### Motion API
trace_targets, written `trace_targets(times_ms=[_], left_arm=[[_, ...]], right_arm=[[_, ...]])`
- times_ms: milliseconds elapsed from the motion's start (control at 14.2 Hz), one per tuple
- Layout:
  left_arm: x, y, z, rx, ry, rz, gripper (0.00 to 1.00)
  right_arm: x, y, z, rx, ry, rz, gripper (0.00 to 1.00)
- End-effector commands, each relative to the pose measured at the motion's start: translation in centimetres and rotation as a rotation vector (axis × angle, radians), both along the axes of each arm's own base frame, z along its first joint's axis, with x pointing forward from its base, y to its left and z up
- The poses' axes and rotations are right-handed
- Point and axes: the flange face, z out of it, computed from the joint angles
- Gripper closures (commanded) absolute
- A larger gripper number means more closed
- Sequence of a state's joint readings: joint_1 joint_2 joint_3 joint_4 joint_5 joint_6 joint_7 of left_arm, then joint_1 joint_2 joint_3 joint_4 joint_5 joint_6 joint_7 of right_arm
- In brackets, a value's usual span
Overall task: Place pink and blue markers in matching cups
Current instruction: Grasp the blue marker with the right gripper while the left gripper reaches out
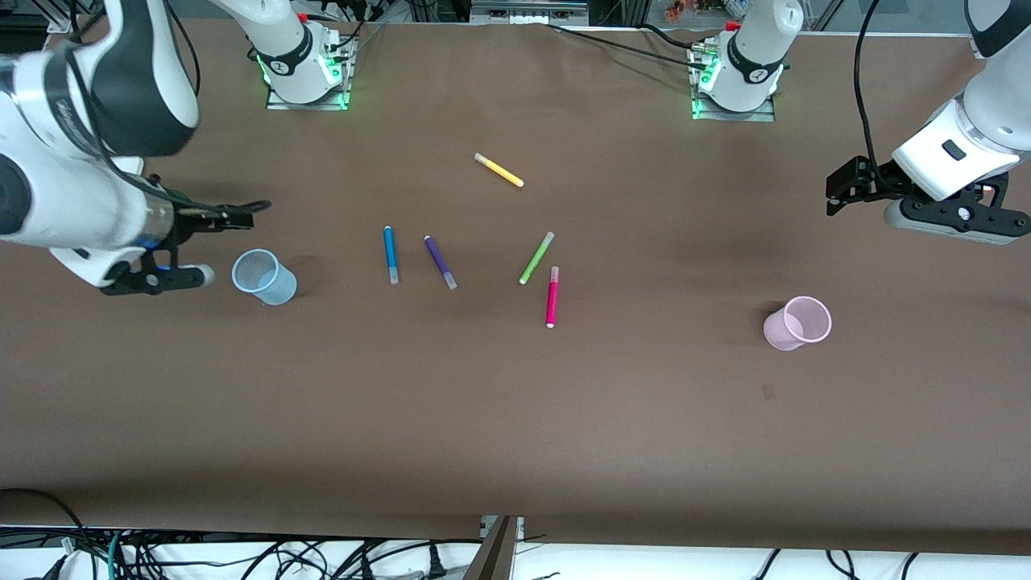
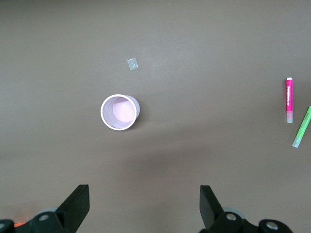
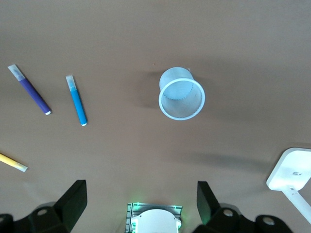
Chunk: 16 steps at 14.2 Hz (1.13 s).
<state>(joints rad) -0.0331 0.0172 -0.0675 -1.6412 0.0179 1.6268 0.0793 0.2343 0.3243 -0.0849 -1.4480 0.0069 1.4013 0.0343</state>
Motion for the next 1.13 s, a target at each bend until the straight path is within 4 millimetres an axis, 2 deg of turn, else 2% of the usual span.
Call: trace_targets(times_ms=[0,211,422,633,774,985,1055], left_arm=[[-0.3,0.0,0.8,0.014,-0.007,-0.005,0.00],[-0.3,-0.1,0.8,0.013,-0.007,-0.005,0.00],[-0.3,-0.1,0.8,0.013,-0.007,-0.005,0.00],[-0.3,-0.1,0.8,0.013,-0.007,-0.005,0.00],[-0.3,-0.1,0.8,0.011,-0.007,-0.005,0.00],[-0.3,-0.1,0.8,0.011,-0.007,-0.005,0.00],[-0.3,-0.1,0.8,0.011,-0.007,-0.005,0.00]], right_arm=[[1.3,2.2,-3.5,0.015,-0.005,0.032,0.00],[2.3,5.9,-8.4,0.006,-0.015,0.070,0.00],[2.7,8.1,-12.9,0.006,-0.034,0.101,0.00],[2.0,9.5,-17.3,0.015,-0.087,0.123,0.00],[1.6,10.2,-19.0,0.032,-0.110,0.126,0.00],[0.8,12.9,-21.6,0.038,-0.120,0.165,0.00],[0.6,13.2,-22.2,0.038,-0.129,0.164,0.00]])
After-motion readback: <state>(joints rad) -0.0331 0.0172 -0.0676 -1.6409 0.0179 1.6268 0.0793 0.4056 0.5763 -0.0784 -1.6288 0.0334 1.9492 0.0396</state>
